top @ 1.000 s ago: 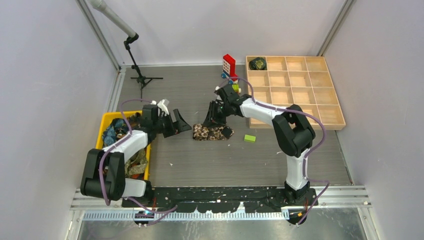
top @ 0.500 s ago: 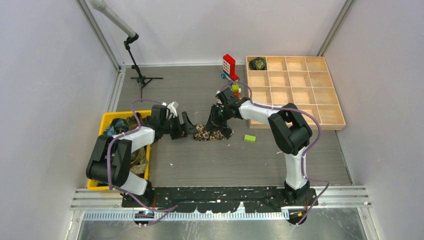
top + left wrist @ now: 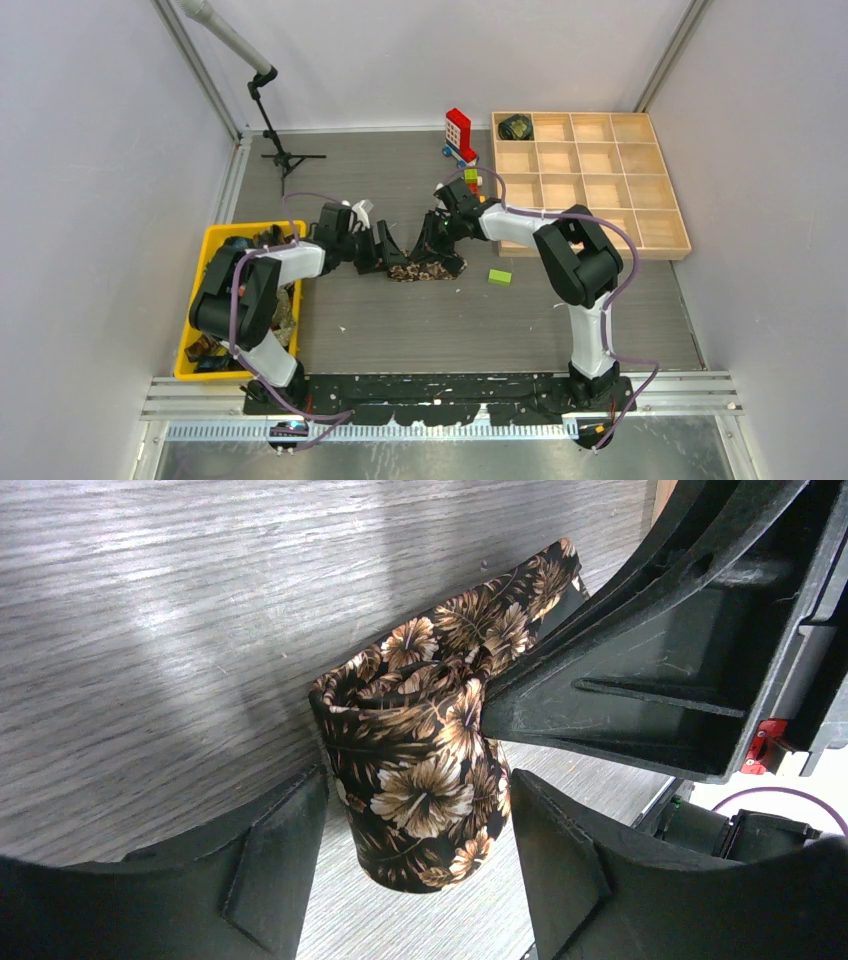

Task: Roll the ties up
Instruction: Roll the tie at the center of the board.

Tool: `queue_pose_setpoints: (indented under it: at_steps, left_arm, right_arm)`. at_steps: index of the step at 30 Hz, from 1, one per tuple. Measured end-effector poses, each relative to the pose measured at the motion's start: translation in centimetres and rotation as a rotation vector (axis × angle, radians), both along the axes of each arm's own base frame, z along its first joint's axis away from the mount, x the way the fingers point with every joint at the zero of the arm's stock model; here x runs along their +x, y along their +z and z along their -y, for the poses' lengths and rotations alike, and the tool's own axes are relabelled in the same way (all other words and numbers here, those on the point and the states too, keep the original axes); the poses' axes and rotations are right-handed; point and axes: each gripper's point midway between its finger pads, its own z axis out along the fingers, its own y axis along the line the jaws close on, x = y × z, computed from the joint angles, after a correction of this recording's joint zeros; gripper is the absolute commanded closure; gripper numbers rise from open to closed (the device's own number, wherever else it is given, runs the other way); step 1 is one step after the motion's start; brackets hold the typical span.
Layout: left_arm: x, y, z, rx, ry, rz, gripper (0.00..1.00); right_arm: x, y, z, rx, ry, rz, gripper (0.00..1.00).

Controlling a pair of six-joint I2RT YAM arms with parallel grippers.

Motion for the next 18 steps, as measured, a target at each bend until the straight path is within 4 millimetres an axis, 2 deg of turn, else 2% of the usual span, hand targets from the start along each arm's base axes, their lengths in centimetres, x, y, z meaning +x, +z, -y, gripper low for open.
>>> queue_pose_setpoints:
  at_steps: [5, 7, 10, 14, 18]
  left_arm:
    - [0.2, -0.4, 0.5, 0.004, 0.000, -0.012, 0.50]
    - [0.2, -0.6, 0.7, 0.017, -0.002, -0.016, 0.59]
    - [0.2, -0.5, 1.0, 0.033, -0.010, -0.011, 0.67]
    - [0.1, -0.4, 1.4, 0.058, -0.024, -0.009, 0.72]
    - [-0.5, -0.3, 2.0, 0.080, -0.045, -0.012, 0.74]
  right_arm:
    - [0.2, -0.2, 0.0, 0.008, -0.007, -0.004, 0.75]
    - [0.2, -0.3, 0.1, 0.008, -0.010, -0.005, 0.73]
    - [0.2, -0.5, 0.4, 0.006, -0.017, -0.009, 0.70]
    - [0.3, -0.2, 1.3, -0.007, -0.038, -0.006, 0.68]
    - [0.3, 1.2, 2.5, -0.022, -0.060, 0.011, 0.68]
